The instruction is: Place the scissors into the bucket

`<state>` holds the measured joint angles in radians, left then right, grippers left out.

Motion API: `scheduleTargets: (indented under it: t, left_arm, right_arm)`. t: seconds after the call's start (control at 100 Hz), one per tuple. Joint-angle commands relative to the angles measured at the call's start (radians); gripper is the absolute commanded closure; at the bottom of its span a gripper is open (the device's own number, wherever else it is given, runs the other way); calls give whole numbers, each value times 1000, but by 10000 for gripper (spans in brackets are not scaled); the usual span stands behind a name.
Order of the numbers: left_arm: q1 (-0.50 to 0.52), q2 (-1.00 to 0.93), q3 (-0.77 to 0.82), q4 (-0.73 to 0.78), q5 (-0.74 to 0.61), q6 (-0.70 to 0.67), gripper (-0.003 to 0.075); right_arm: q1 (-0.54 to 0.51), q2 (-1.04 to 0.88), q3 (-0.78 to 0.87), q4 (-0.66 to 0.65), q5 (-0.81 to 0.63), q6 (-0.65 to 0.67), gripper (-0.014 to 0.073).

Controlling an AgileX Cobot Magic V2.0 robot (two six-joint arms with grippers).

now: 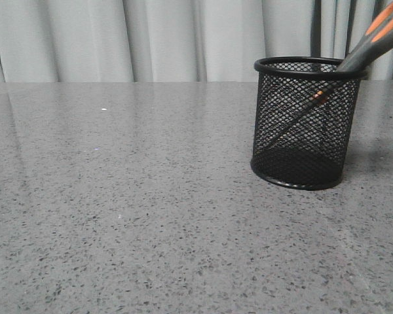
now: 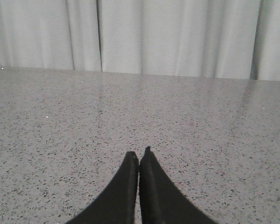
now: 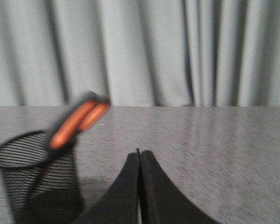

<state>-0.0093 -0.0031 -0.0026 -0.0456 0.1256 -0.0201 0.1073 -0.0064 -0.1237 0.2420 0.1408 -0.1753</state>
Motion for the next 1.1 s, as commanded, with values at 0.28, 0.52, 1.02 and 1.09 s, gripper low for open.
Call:
scheduleTargets:
  t: [0.28, 0.52, 1.02, 1.09]
  left_arm:
    - [-1, -25, 29, -6, -73, -12, 741]
    - [-1, -25, 29, -6, -73, -12, 741]
    - [-1, -25, 29, -6, -73, -12, 741]
    - [-1, -25, 29, -6, -73, -12, 741]
  right_arm:
    - [-76, -25, 152, -198, -109, 183, 664]
    - [-76, -25, 152, -248, 15, 183, 664]
    - [-76, -25, 152, -248, -1, 183, 664]
    - [-76, -25, 152, -248, -1, 183, 664]
